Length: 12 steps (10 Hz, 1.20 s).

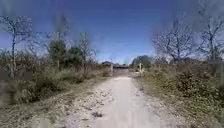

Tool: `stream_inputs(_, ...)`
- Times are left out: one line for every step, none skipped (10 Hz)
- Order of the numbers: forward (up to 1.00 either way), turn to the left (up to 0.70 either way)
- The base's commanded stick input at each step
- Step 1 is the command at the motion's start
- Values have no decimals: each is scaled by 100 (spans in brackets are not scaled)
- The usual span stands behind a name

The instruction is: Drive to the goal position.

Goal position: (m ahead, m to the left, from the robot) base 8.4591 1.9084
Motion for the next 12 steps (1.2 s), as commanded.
stream_inputs(70,0)
stream_inputs(70,0)
stream_inputs(70,0)
stream_inputs(70,0)
stream_inputs(70,0)
stream_inputs(70,2)
stream_inputs(70,15)
stream_inputs(70,28)
stream_inputs(70,35)
stream_inputs(70,35)
stream_inputs(70,34)
stream_inputs(70,9)
